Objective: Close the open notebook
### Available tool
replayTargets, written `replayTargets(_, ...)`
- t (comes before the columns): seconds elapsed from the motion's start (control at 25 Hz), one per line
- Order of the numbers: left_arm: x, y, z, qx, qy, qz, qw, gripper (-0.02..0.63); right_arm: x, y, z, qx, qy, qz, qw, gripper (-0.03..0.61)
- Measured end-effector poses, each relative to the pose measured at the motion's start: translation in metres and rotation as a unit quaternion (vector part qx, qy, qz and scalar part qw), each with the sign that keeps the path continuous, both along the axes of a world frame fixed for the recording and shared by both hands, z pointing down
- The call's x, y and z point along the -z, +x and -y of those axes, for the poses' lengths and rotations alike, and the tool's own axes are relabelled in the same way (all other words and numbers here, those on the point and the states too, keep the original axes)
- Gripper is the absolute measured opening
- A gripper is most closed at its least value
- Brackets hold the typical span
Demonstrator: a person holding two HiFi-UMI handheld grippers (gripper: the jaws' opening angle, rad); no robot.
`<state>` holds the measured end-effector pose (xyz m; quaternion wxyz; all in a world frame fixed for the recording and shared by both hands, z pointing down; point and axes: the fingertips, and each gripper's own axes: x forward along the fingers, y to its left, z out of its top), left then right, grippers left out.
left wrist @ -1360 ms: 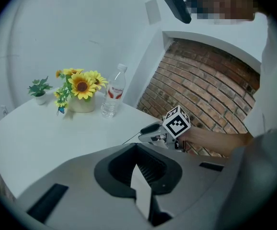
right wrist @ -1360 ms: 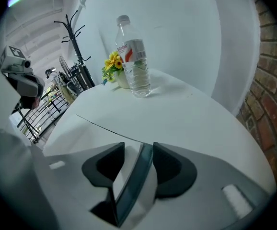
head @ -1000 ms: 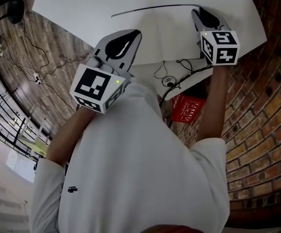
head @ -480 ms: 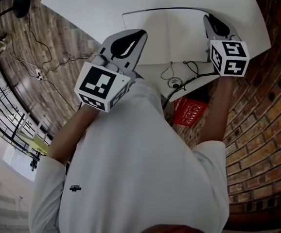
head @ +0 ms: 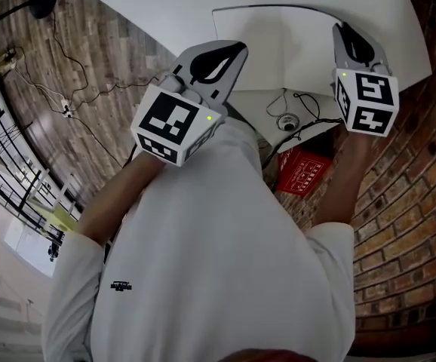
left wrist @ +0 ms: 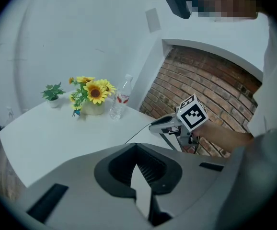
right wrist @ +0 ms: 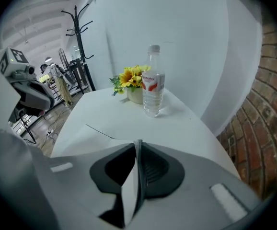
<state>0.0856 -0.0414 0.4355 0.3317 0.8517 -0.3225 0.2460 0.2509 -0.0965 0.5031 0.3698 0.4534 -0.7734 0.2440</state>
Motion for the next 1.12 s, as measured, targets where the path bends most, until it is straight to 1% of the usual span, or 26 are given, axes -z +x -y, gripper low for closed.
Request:
replayTargets(0.48,0.011,-0.034,-0.021,0.002,0.008,-0.011,0.9999,0.009,0.03,-0.038,-0.01,-0.004,0.032,-0.056,0.998,0.055)
replayTargets(0.72,0.016,-0.053,-0.028,0.004,0.014,-0.015,0.9998,0.009,0.04,-0.057,-0.018,-0.008,0.042,-0.068,0.997,0.056)
replayTargets(1.12,0.016,-0.076,-0.038,-0.004,0.014,-0.021,0.9997,0.009,0.039,-0.09,-0.034,-0.016,0.045,-0.089,0.995,0.057)
